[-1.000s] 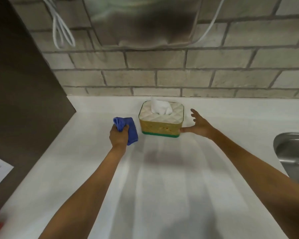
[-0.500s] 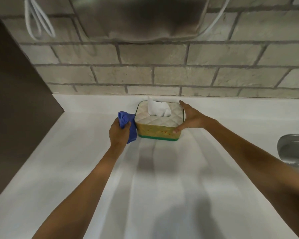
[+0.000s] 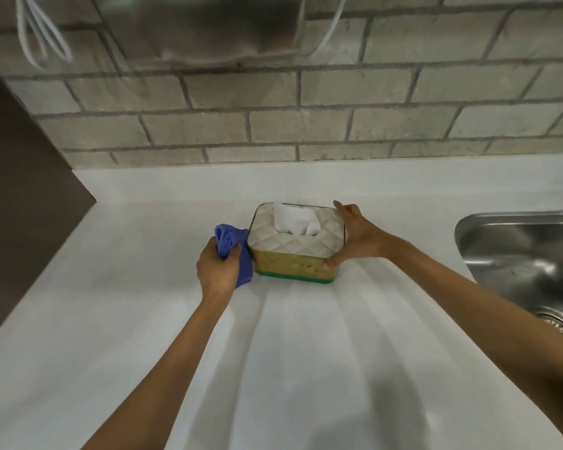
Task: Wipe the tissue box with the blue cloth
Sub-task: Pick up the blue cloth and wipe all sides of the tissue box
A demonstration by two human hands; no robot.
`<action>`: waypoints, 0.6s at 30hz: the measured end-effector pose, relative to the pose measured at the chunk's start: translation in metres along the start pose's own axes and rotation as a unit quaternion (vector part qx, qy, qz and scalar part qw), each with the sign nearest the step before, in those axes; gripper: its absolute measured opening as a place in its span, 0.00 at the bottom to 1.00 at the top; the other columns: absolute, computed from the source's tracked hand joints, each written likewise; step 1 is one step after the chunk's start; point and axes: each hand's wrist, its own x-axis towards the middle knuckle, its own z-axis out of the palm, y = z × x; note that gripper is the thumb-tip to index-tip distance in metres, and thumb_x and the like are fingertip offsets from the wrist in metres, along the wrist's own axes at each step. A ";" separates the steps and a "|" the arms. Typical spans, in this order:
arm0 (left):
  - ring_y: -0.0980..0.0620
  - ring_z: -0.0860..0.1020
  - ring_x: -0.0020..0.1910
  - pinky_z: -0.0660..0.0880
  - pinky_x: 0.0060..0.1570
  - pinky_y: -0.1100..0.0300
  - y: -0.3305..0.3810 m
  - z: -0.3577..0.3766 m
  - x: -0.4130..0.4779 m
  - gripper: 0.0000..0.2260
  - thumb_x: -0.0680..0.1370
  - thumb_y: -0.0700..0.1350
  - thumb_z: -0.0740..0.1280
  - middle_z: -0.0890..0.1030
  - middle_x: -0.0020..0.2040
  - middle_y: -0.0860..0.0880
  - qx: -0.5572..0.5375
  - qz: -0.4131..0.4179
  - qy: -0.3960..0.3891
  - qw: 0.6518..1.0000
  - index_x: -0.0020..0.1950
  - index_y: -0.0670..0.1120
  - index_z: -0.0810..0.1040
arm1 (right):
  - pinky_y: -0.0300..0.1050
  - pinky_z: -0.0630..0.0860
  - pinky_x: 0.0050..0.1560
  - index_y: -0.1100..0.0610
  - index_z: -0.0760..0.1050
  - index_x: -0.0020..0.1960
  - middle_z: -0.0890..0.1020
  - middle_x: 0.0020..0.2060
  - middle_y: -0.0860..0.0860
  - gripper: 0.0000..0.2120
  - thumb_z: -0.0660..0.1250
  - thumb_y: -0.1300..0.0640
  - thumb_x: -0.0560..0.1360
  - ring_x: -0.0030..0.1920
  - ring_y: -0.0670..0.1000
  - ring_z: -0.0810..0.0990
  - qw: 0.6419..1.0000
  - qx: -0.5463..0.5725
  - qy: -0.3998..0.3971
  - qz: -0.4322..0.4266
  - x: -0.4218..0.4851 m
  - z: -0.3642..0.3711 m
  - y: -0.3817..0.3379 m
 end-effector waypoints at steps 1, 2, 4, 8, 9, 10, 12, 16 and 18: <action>0.46 0.74 0.40 0.68 0.41 0.58 0.001 0.000 -0.009 0.02 0.75 0.40 0.65 0.76 0.38 0.46 0.000 0.004 0.000 1.000 0.44 0.44 0.72 | 0.40 0.62 0.65 0.52 0.38 0.76 0.53 0.71 0.50 0.67 0.80 0.46 0.53 0.72 0.53 0.58 1.000 0.004 -0.002 0.003 -0.010 0.000 0.004; 0.45 0.74 0.40 0.68 0.41 0.58 0.002 0.000 -0.018 0.03 0.75 0.40 0.65 0.75 0.36 0.48 -0.002 0.007 0.000 1.000 0.43 0.44 0.72 | 0.39 0.62 0.63 0.52 0.38 0.76 0.53 0.71 0.49 0.66 0.80 0.46 0.53 0.72 0.53 0.58 1.000 0.011 -0.004 0.005 -0.020 -0.001 0.008; 0.45 0.74 0.40 0.69 0.41 0.58 0.005 -0.001 -0.036 0.03 0.74 0.40 0.66 0.75 0.34 0.50 -0.012 0.011 -0.003 1.000 0.42 0.45 0.72 | 0.38 0.61 0.62 0.50 0.39 0.76 0.54 0.71 0.49 0.66 0.80 0.46 0.54 0.73 0.52 0.58 0.999 0.030 -0.011 0.011 -0.040 -0.001 0.016; 0.46 0.74 0.39 0.72 0.42 0.55 0.010 -0.003 -0.072 0.10 0.74 0.40 0.66 0.74 0.34 0.52 -0.021 0.017 -0.001 1.000 0.35 0.52 0.70 | 0.38 0.59 0.64 0.50 0.39 0.76 0.55 0.73 0.50 0.63 0.80 0.47 0.56 0.73 0.52 0.58 0.998 0.053 -0.017 0.008 -0.072 -0.002 0.033; 0.46 0.74 0.39 0.72 0.42 0.53 0.011 -0.002 -0.081 0.11 0.74 0.40 0.66 0.75 0.34 0.52 -0.022 0.019 -0.002 1.000 0.34 0.53 0.70 | 0.39 0.59 0.66 0.51 0.39 0.76 0.55 0.74 0.51 0.63 0.80 0.48 0.57 0.73 0.52 0.58 0.998 0.064 -0.018 0.006 -0.079 -0.003 0.038; 0.46 0.74 0.39 0.73 0.42 0.52 0.013 -0.001 -0.088 0.11 0.74 0.40 0.66 0.75 0.34 0.52 -0.024 0.019 -0.003 1.000 0.34 0.53 0.70 | 0.40 0.59 0.68 0.52 0.40 0.76 0.55 0.74 0.51 0.62 0.80 0.49 0.57 0.74 0.51 0.57 0.997 0.081 -0.021 0.005 -0.086 -0.004 0.043; 0.45 0.75 0.40 0.74 0.43 0.50 0.018 0.003 -0.102 0.11 0.74 0.41 0.66 0.75 0.35 0.51 -0.030 0.017 -0.009 0.999 0.35 0.52 0.70 | 0.42 0.59 0.71 0.52 0.40 0.77 0.53 0.76 0.51 0.62 0.80 0.52 0.58 0.75 0.51 0.56 0.992 0.117 -0.037 0.003 -0.097 -0.007 0.051; 0.45 0.75 0.40 0.75 0.45 0.48 0.029 0.016 -0.119 0.09 0.74 0.42 0.67 0.76 0.36 0.49 -0.043 0.009 -0.017 0.999 0.36 0.51 0.71 | 0.42 0.60 0.70 0.50 0.40 0.76 0.54 0.76 0.50 0.58 0.78 0.55 0.61 0.75 0.50 0.57 0.984 0.164 -0.065 0.013 -0.112 -0.019 0.067; 0.44 0.75 0.42 0.76 0.48 0.45 0.035 0.022 -0.123 0.06 0.74 0.42 0.67 0.77 0.40 0.46 -0.048 0.011 -0.026 0.998 0.39 0.49 0.72 | 0.40 0.62 0.67 0.49 0.41 0.76 0.58 0.75 0.51 0.56 0.78 0.55 0.62 0.73 0.51 0.60 0.982 0.175 -0.071 0.017 -0.116 -0.025 0.075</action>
